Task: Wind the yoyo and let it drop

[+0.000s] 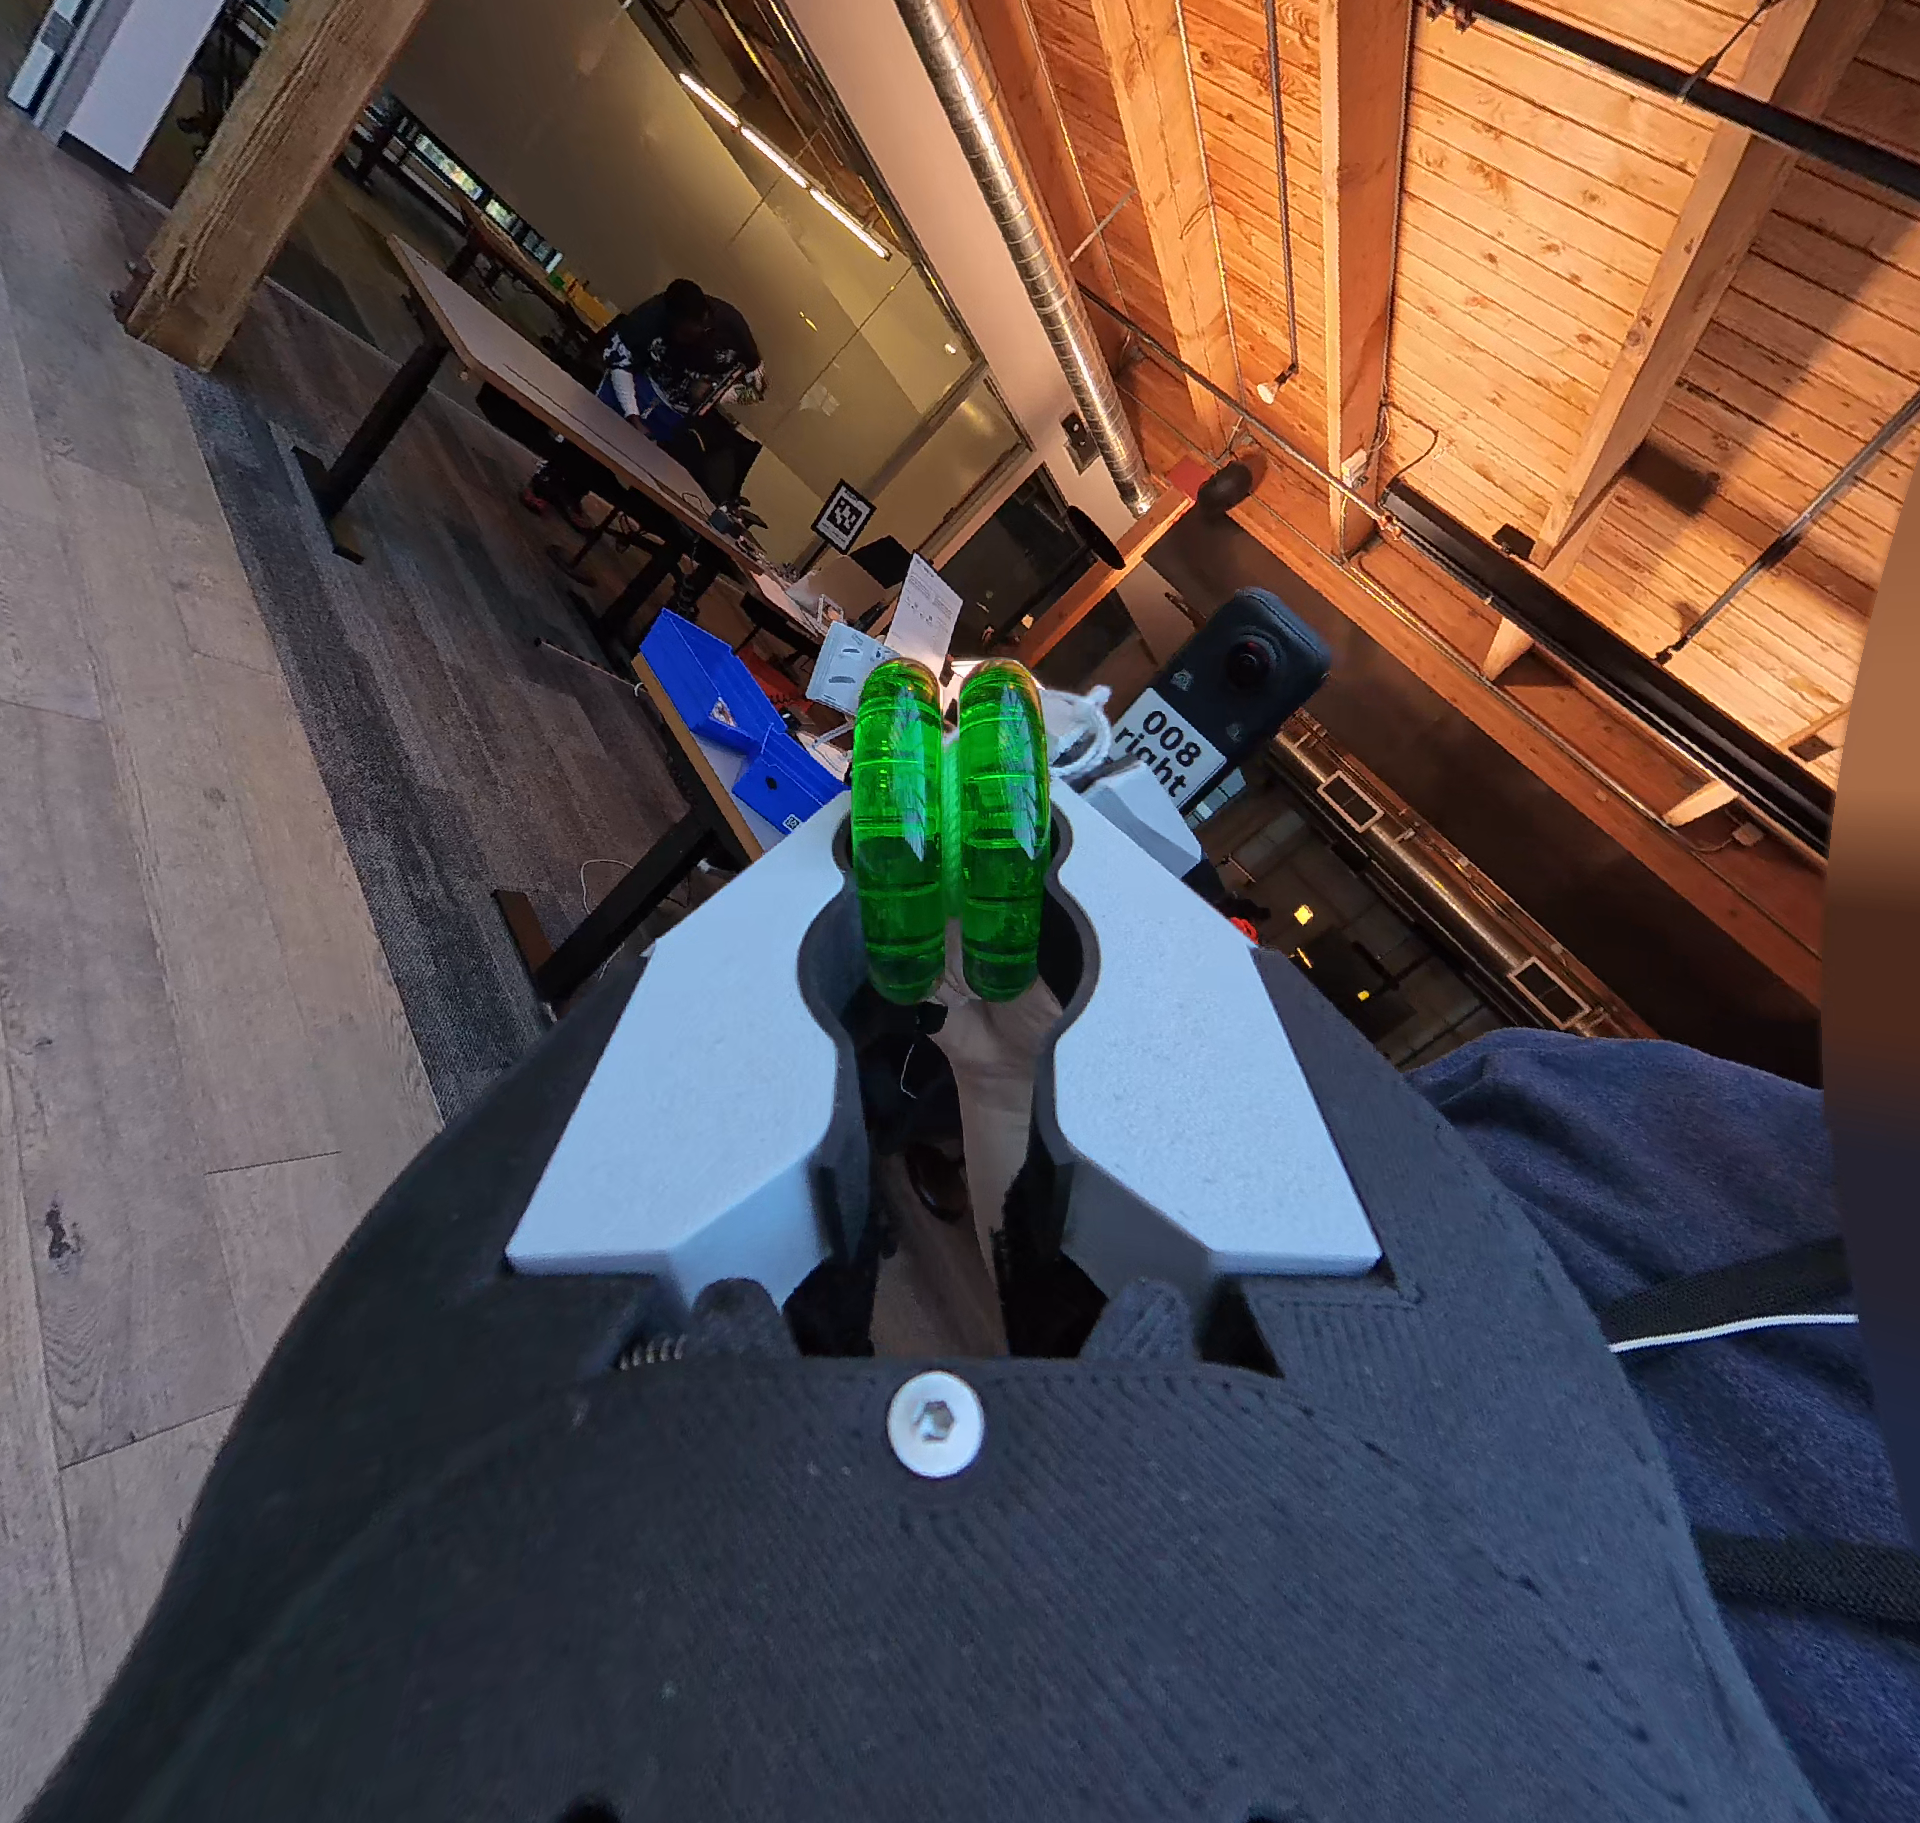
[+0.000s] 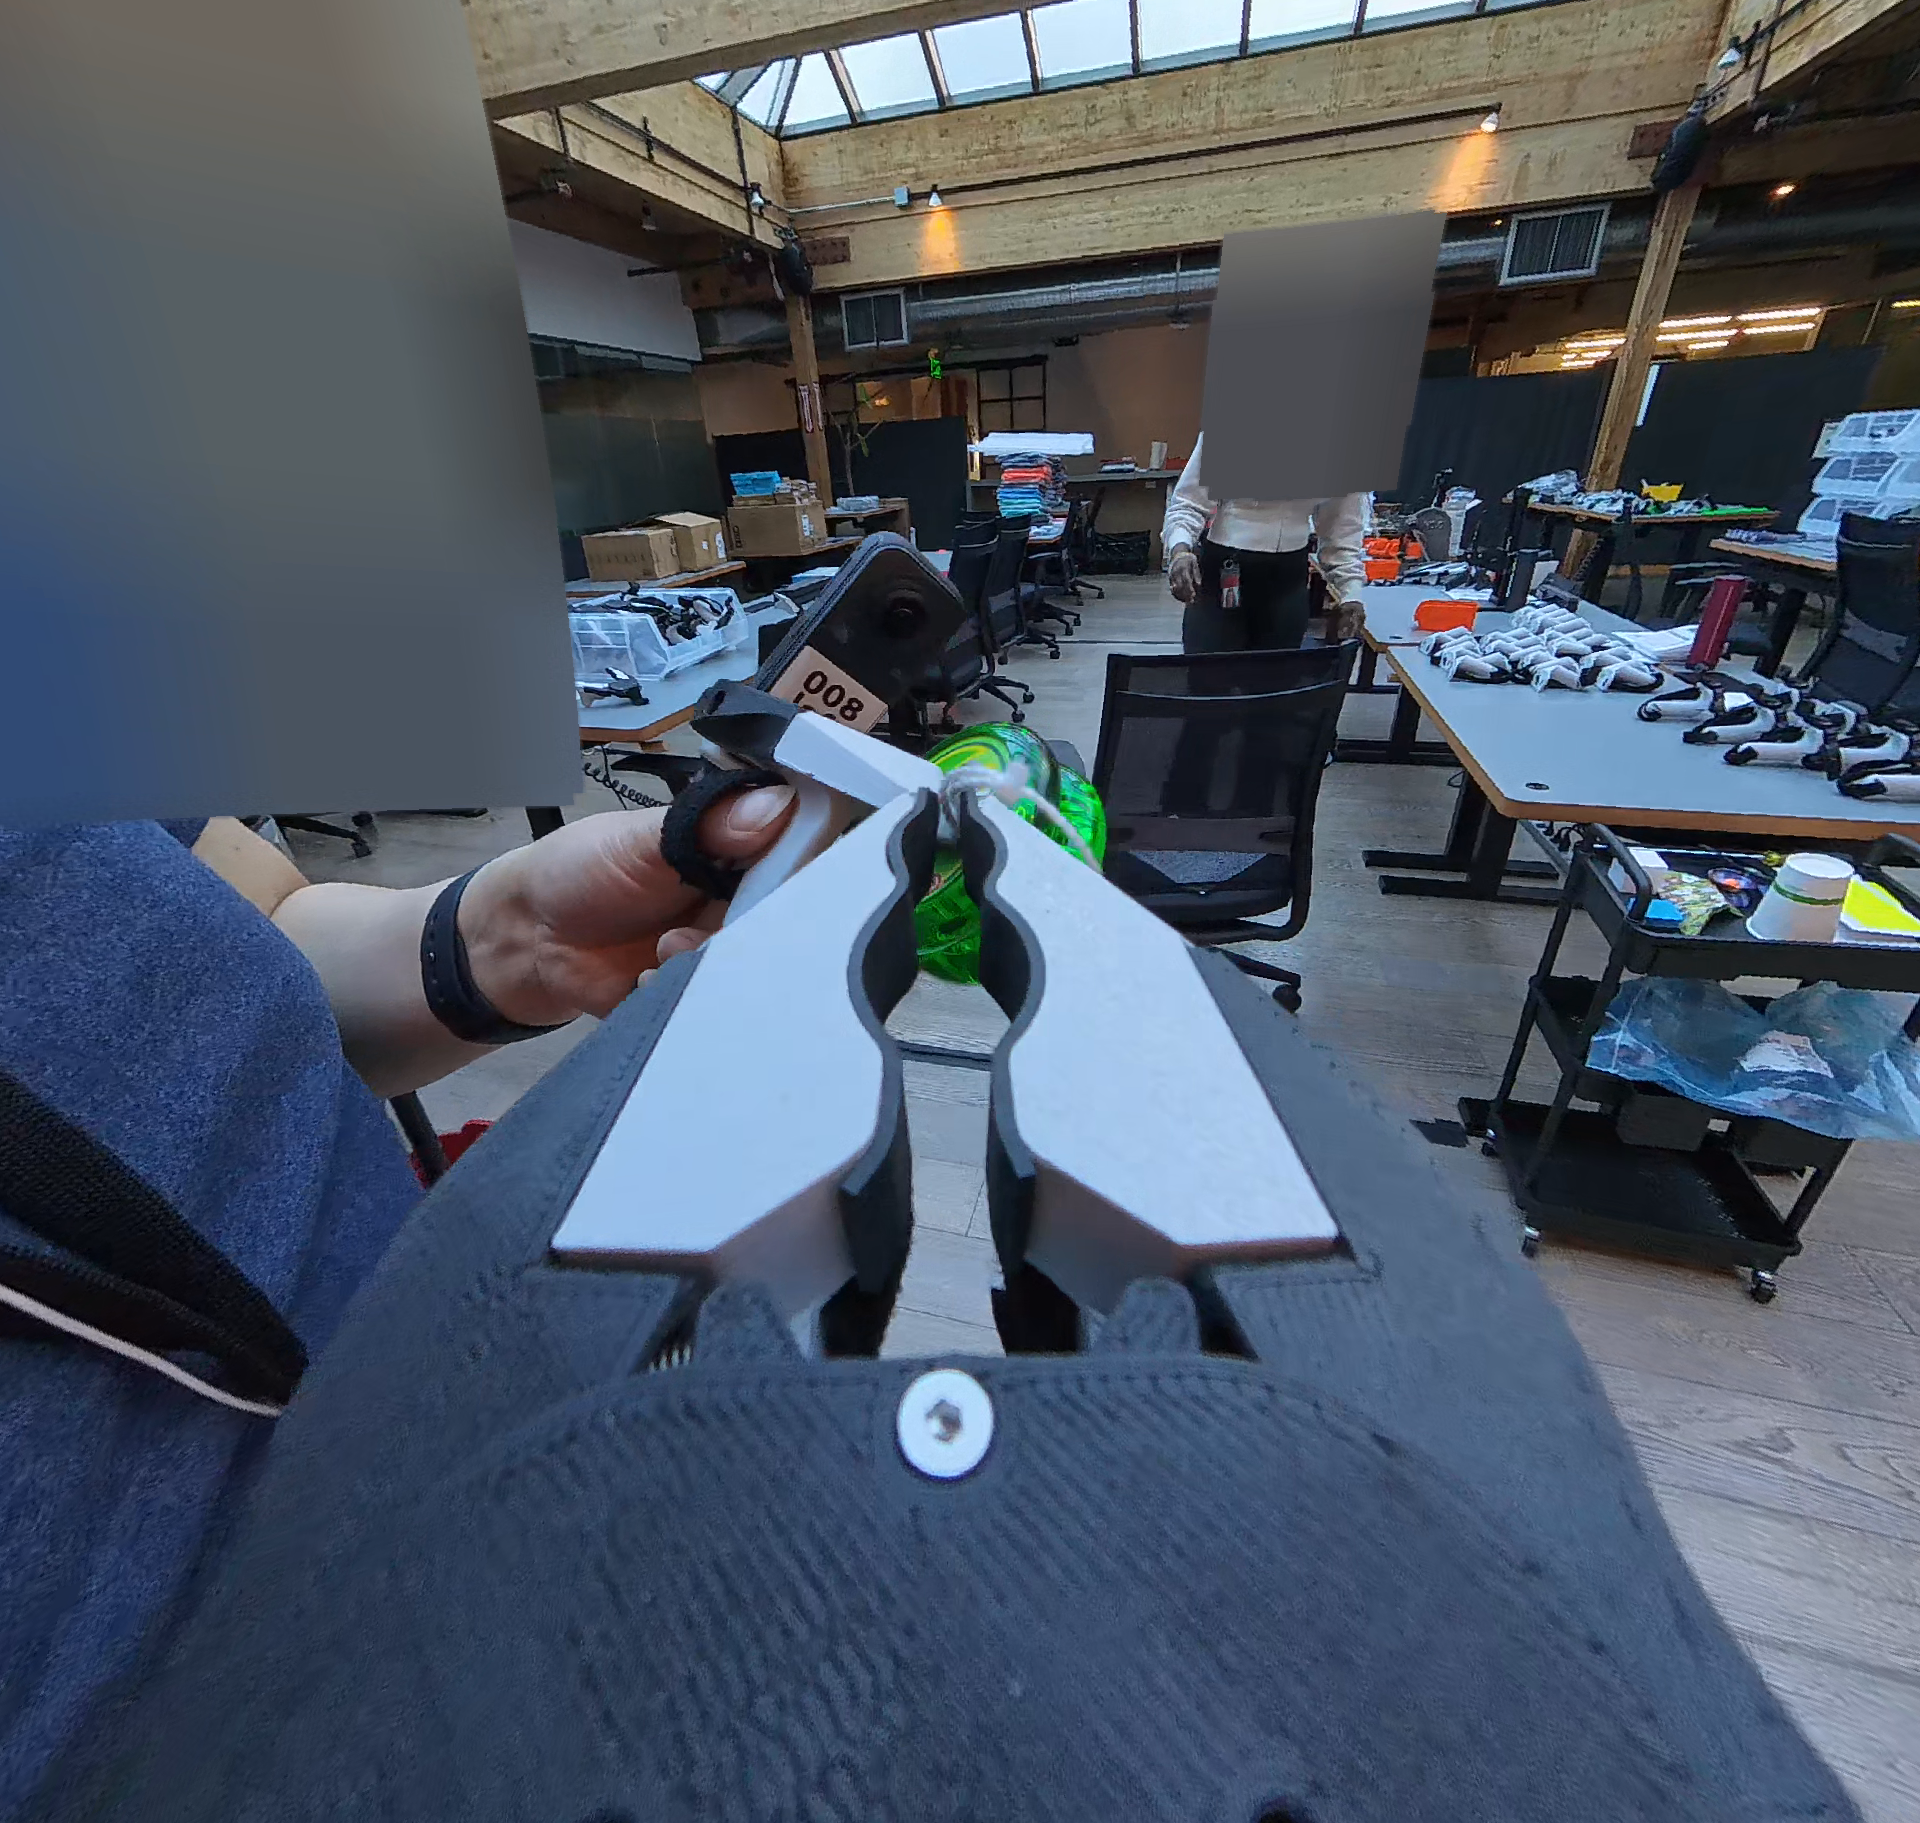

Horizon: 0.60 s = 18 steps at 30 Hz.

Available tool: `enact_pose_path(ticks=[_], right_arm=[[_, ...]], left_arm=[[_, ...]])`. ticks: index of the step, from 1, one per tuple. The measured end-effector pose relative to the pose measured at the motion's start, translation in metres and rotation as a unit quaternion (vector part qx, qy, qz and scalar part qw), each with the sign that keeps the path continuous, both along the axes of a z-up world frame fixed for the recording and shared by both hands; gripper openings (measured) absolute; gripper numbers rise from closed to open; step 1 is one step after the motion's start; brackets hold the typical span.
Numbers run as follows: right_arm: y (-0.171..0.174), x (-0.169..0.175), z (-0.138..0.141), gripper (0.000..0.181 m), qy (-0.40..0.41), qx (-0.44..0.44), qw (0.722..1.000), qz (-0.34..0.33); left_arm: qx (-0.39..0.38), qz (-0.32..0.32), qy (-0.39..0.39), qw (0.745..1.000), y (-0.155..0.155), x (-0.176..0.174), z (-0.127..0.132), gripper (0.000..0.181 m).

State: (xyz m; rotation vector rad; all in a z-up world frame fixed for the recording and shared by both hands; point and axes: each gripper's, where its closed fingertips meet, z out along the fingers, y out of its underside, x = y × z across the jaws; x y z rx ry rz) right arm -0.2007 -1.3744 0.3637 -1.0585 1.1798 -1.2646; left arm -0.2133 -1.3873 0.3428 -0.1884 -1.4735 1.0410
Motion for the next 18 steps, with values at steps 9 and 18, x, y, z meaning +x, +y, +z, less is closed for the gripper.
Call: enact_pose_path(ticks=[9,18], right_arm=[[-0.0003,-0.0035,0.0015,0.002,-0.014,0.017,1.000,0.017],[0.0002,-0.0043,0.0008,0.002,-0.019,0.029,0.999,0.030]], left_arm=[[-0.001,0.002,0.003,1.000,-0.0019,0.0015,0.0020,0.027],[0.000,0.002,0.004,1.000,-0.0033,0.0014,0.0019,0.027]])
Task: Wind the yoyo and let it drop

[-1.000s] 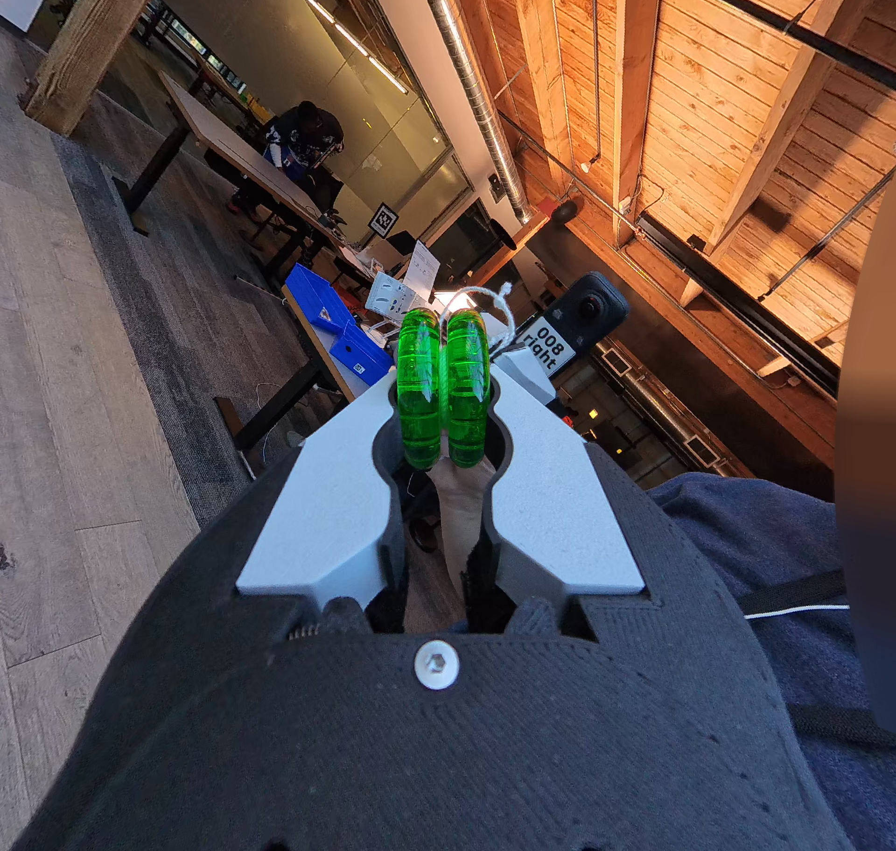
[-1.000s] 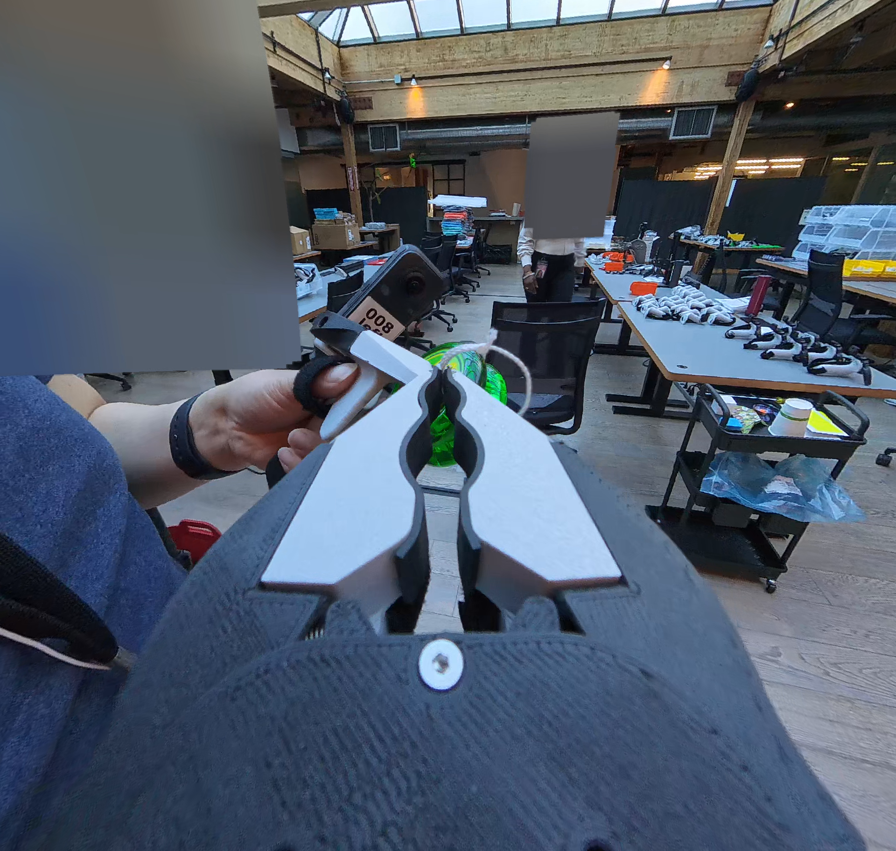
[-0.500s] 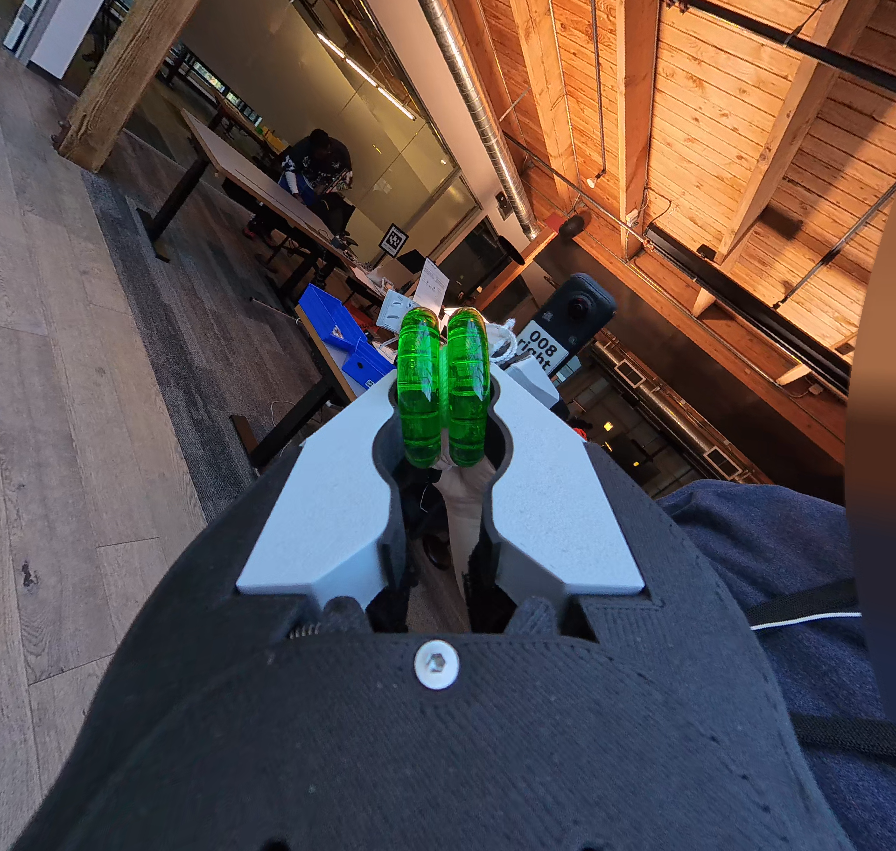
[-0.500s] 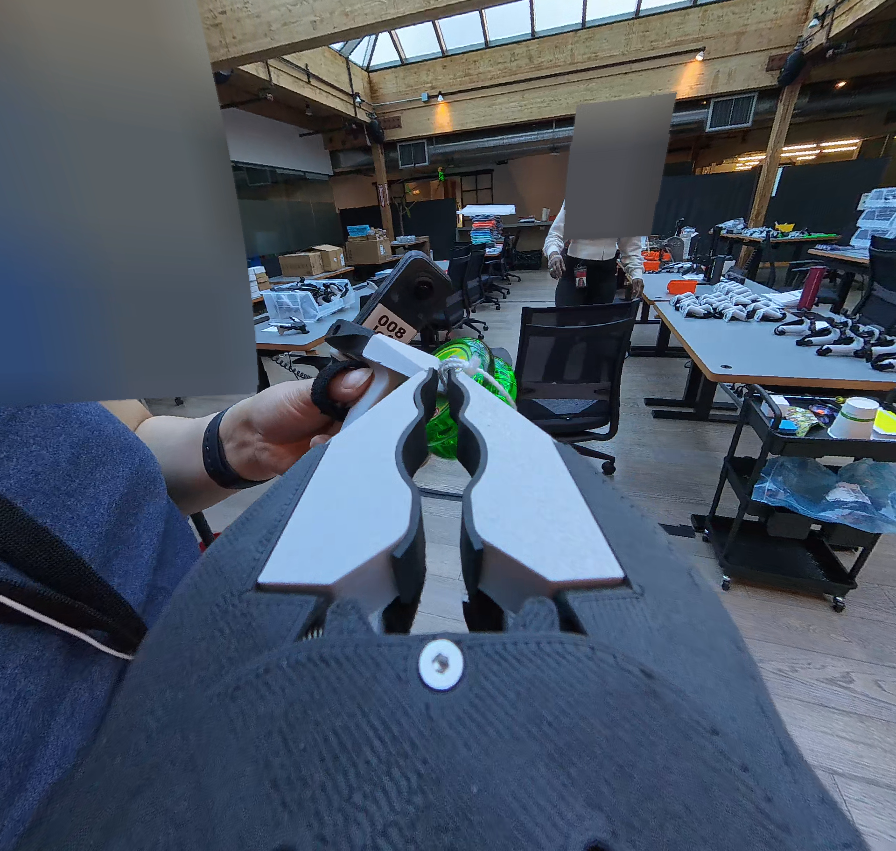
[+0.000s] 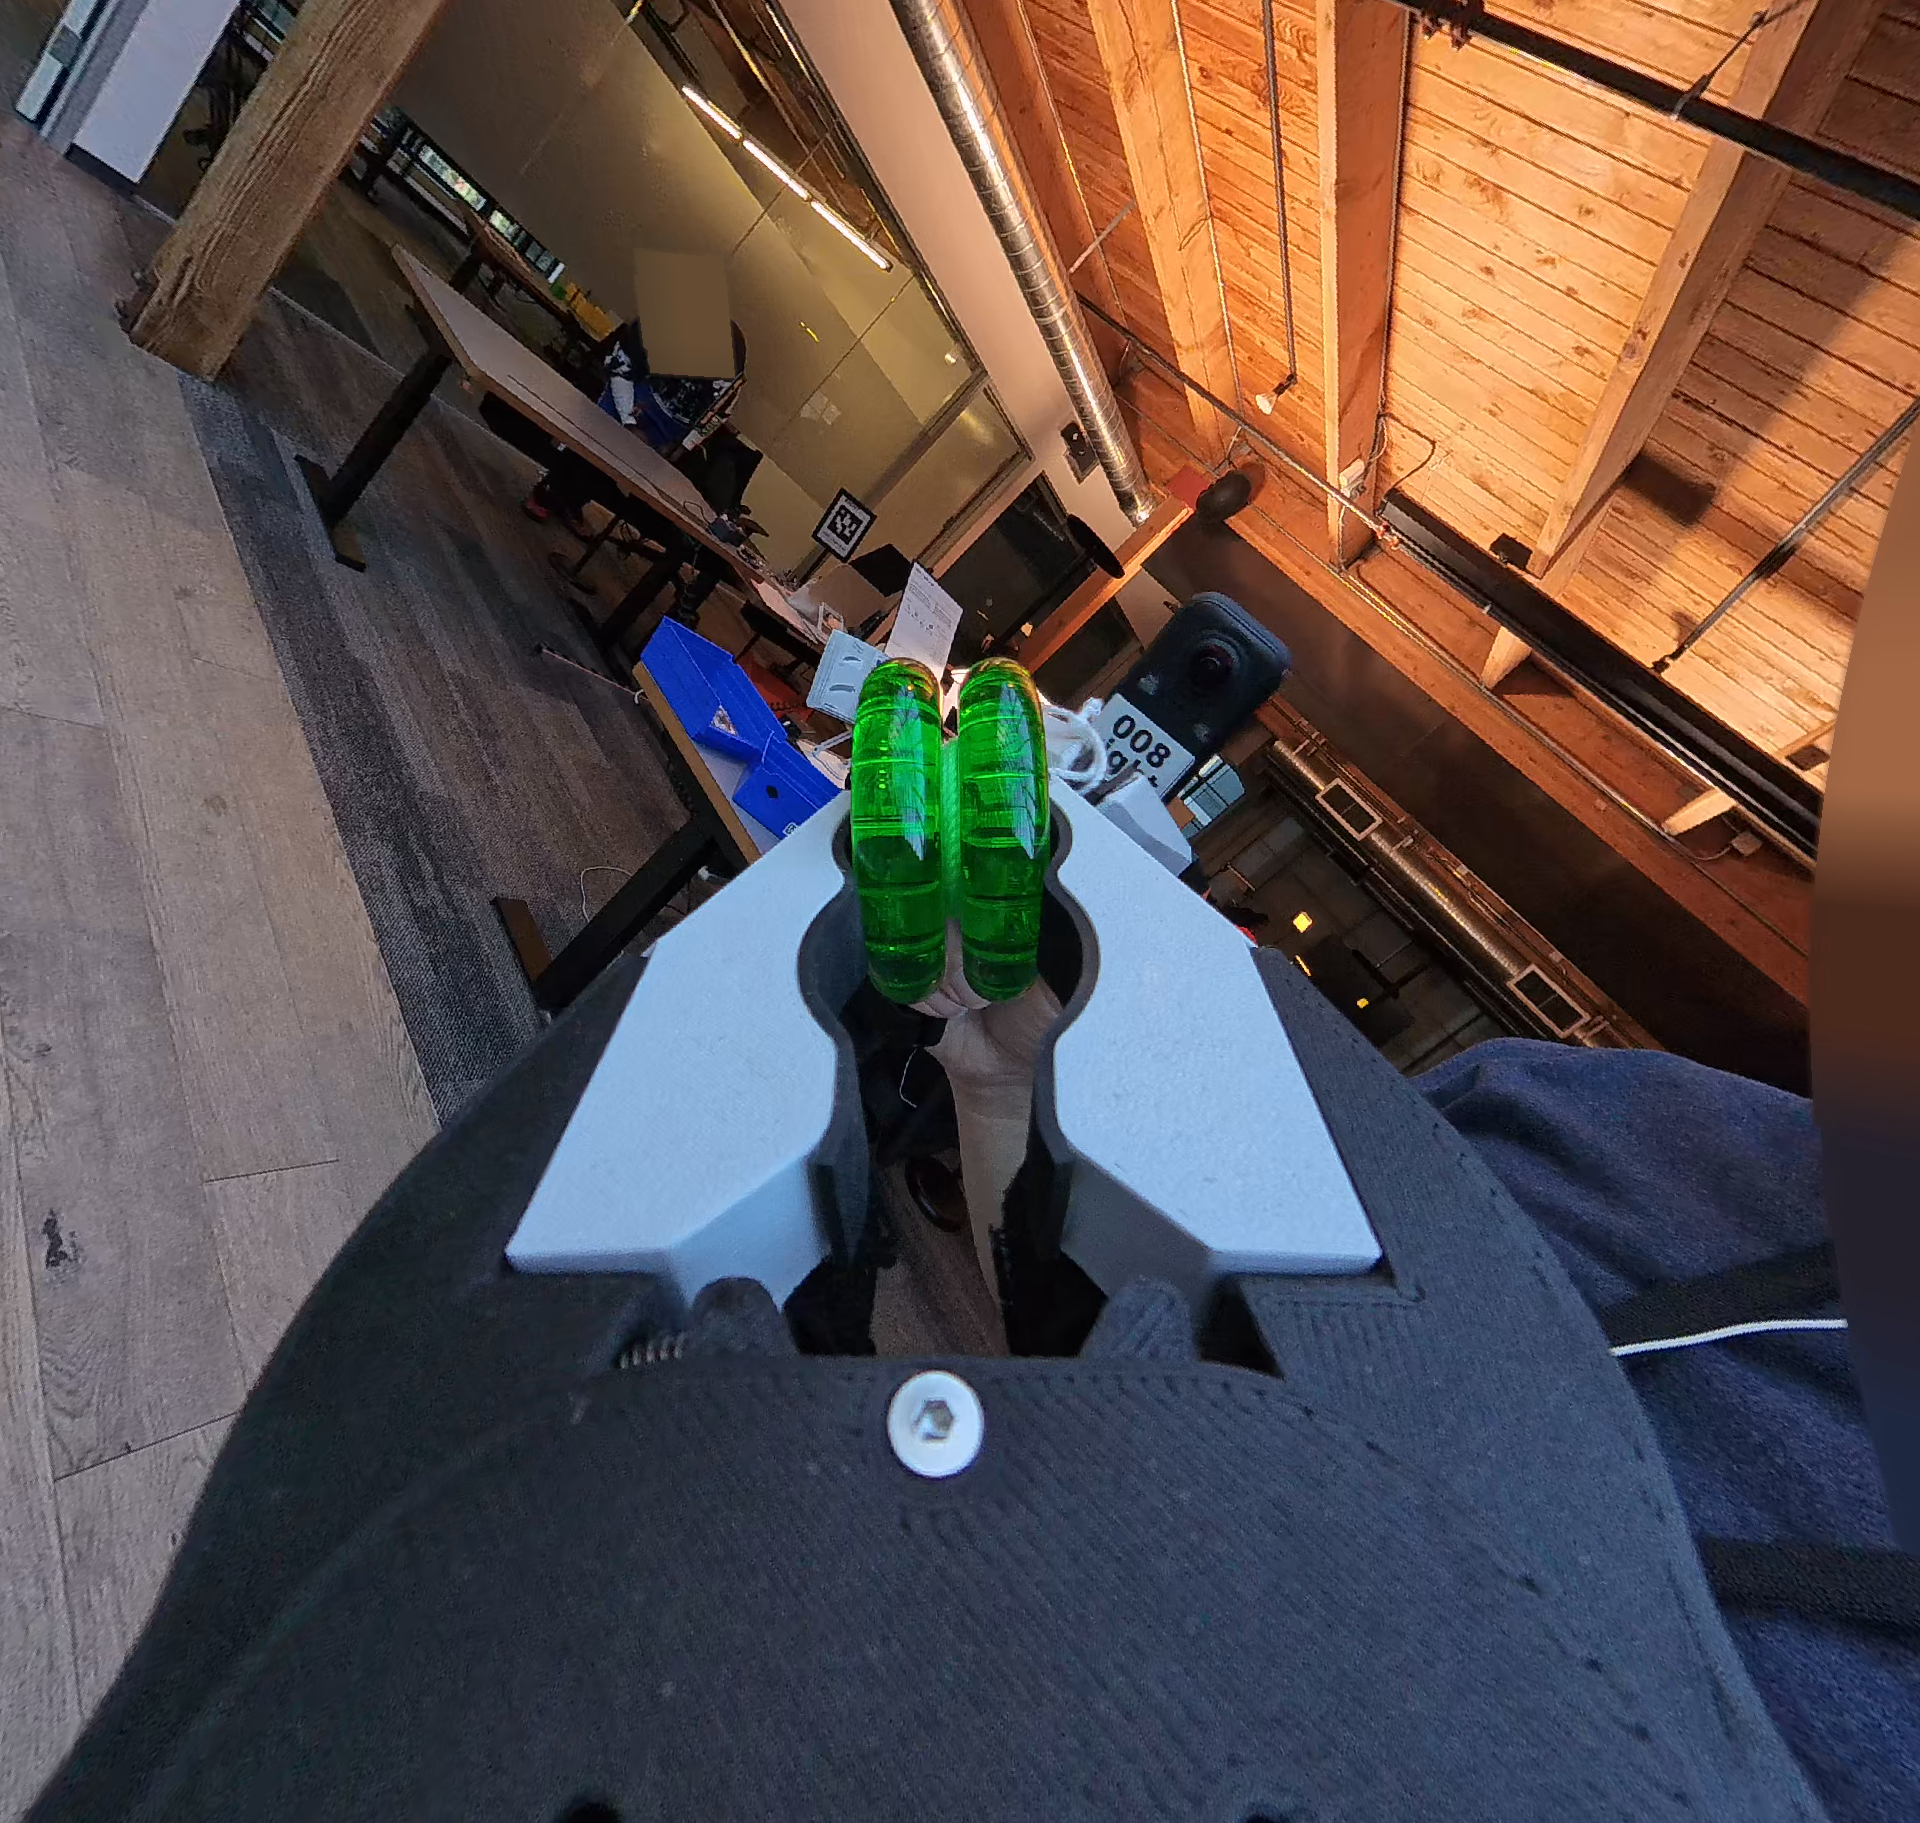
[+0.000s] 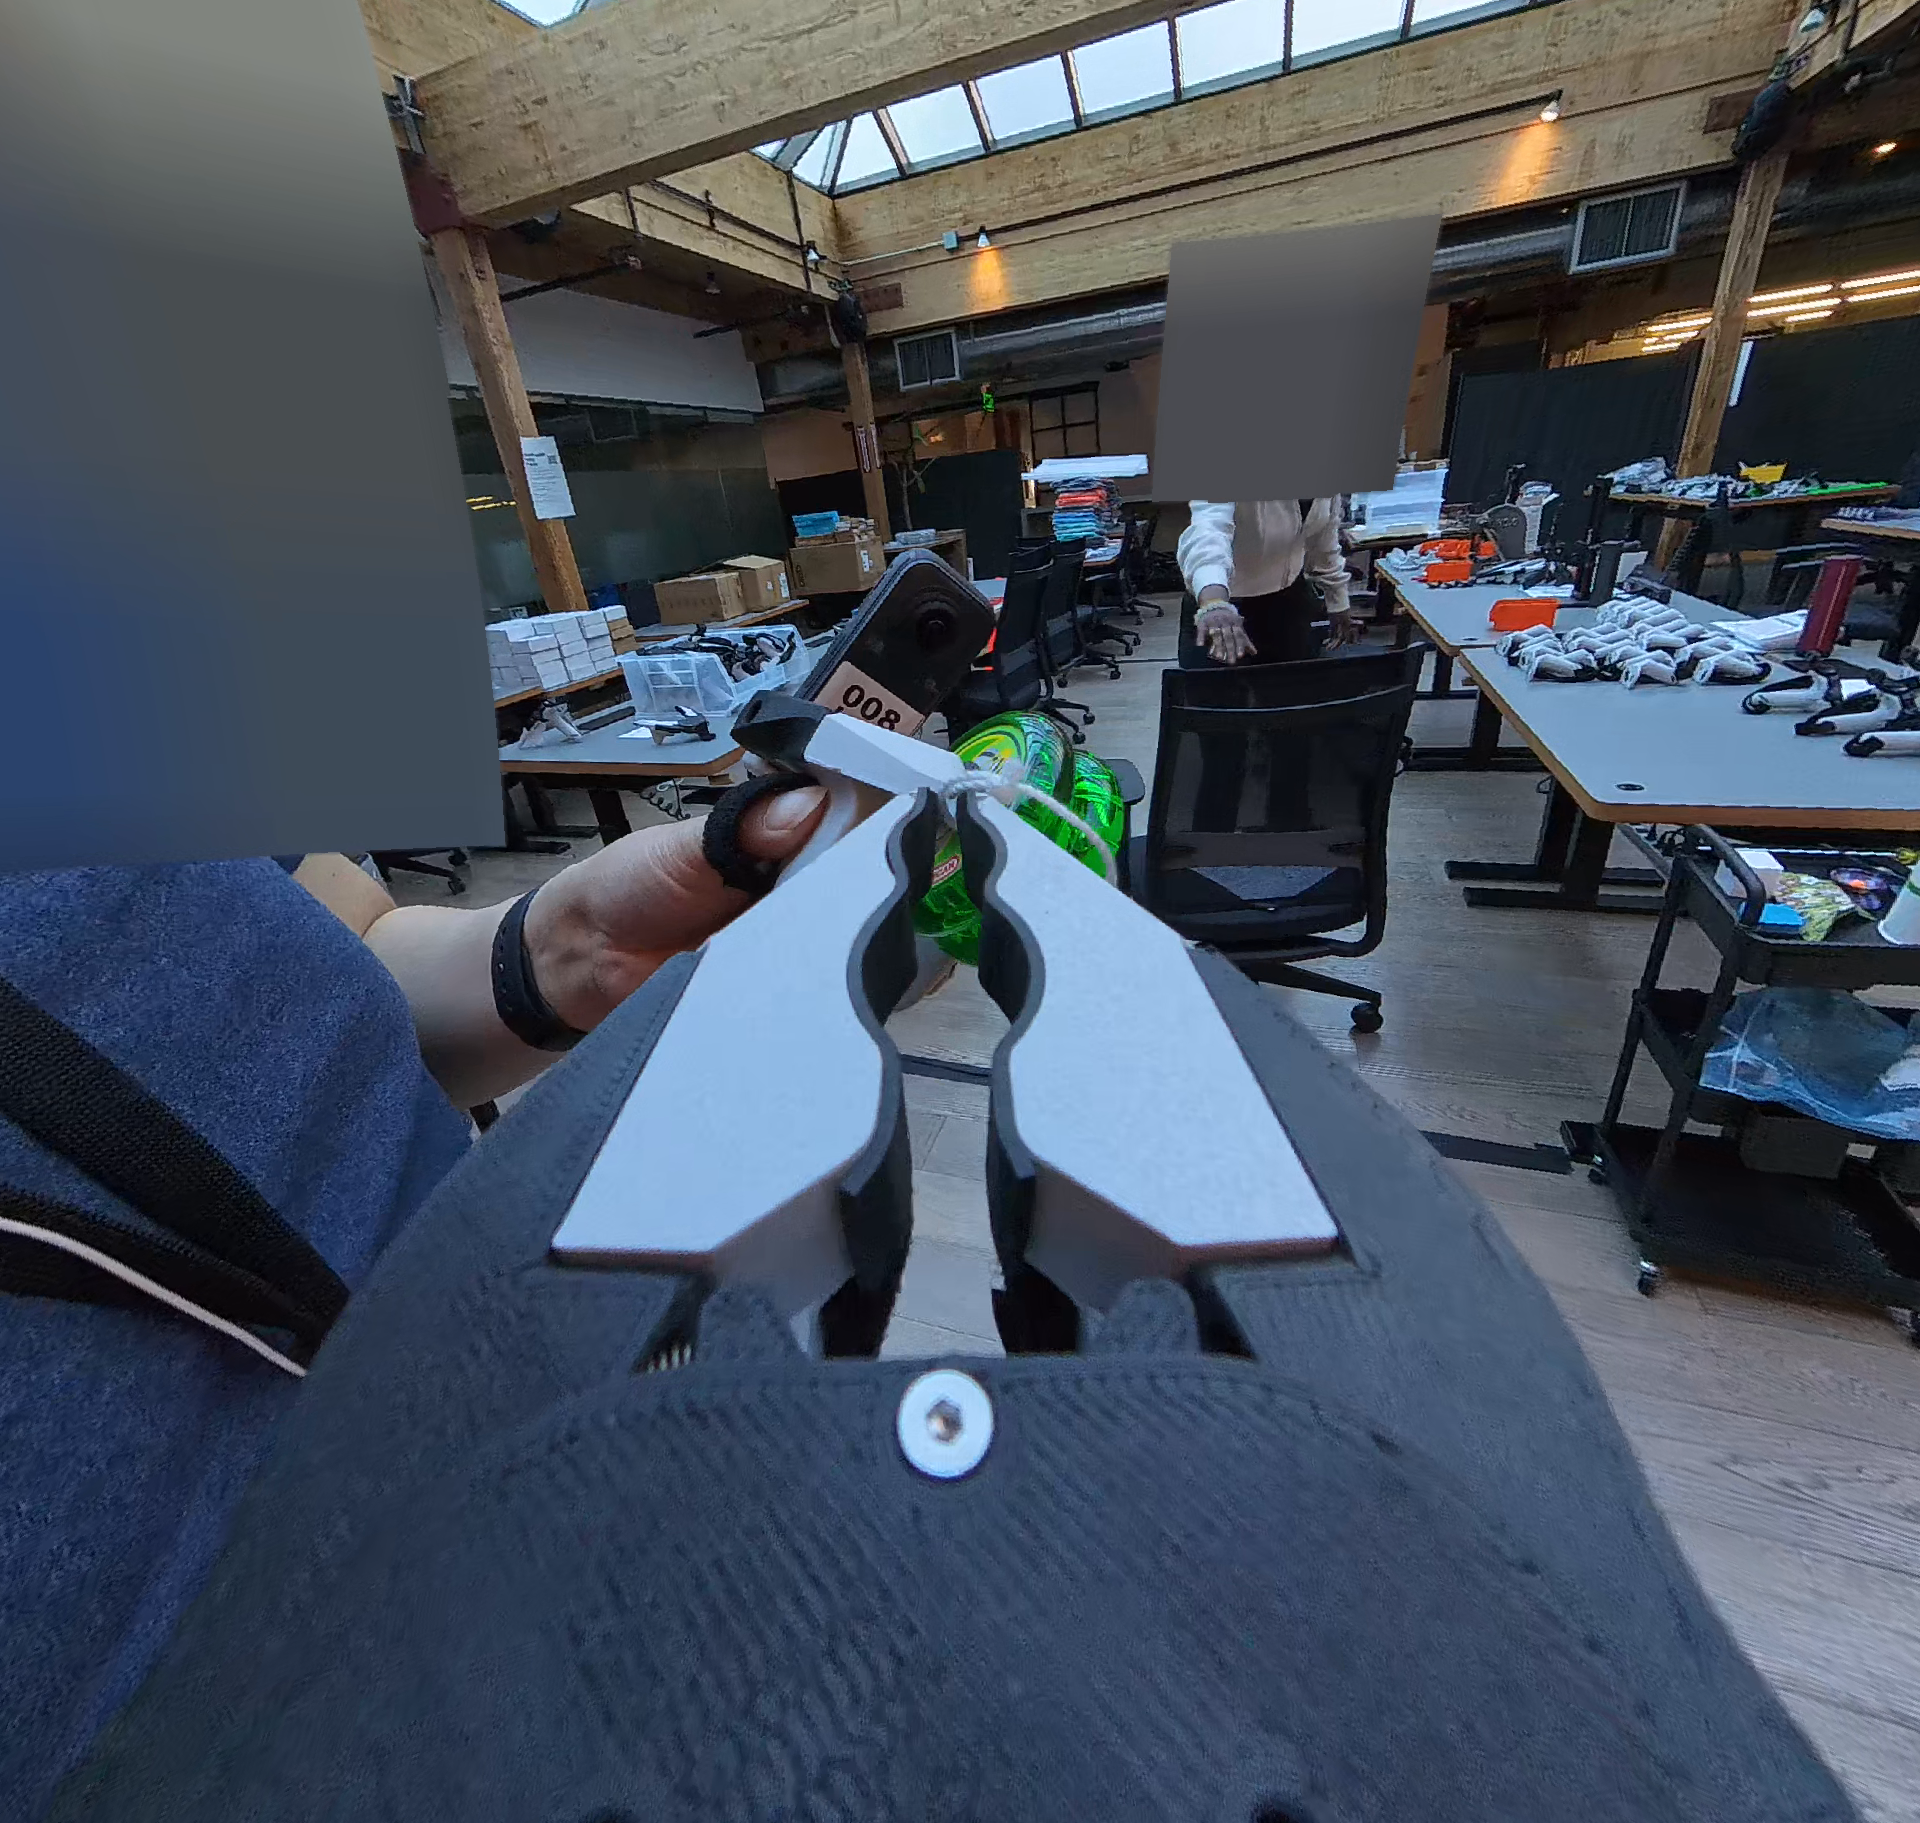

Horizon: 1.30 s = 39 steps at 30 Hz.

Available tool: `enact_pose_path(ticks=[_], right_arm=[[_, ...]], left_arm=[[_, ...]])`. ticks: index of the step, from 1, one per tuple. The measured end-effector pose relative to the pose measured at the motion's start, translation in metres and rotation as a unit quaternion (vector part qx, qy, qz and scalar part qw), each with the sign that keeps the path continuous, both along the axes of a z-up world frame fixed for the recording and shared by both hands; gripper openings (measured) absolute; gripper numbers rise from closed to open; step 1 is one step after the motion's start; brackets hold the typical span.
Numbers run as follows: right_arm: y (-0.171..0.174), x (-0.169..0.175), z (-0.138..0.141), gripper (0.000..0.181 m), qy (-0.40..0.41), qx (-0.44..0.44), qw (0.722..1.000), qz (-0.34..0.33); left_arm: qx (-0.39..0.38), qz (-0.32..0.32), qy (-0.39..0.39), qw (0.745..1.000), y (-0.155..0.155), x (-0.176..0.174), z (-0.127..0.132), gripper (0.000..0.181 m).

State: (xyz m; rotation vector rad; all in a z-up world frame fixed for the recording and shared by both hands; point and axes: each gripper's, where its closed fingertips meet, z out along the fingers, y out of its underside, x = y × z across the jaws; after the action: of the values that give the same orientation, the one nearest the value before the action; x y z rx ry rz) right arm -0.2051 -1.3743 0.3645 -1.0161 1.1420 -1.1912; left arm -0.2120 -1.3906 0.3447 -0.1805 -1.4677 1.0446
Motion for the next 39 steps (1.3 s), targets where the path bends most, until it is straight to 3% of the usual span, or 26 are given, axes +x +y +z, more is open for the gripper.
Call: enact_pose_path(ticks=[15,25,33,39], right_arm=[[0.010,0.006,-0.008,0.001,-0.009,-0.044,0.999,0.025],[0.016,0.007,-0.004,0.010,-0.082,0.011,0.994,0.075],[0.008,0.008,-0.010,0.009,-0.060,-0.023,0.998,0.030],[-0.002,0.000,-0.007,0.007,-0.075,0.009,0.996,0.038]], left_arm=[[0.006,-0.002,-0.019,1.000,-0.001,-0.004,-0.009,0.027],[0.003,0.000,-0.032,0.999,-0.002,-0.006,-0.013,0.027],[0.010,0.012,-0.033,0.999,-0.005,0.001,-0.016,0.027],[0.002,0.013,-0.032,0.999,-0.005,0.003,-0.010,0.027]])
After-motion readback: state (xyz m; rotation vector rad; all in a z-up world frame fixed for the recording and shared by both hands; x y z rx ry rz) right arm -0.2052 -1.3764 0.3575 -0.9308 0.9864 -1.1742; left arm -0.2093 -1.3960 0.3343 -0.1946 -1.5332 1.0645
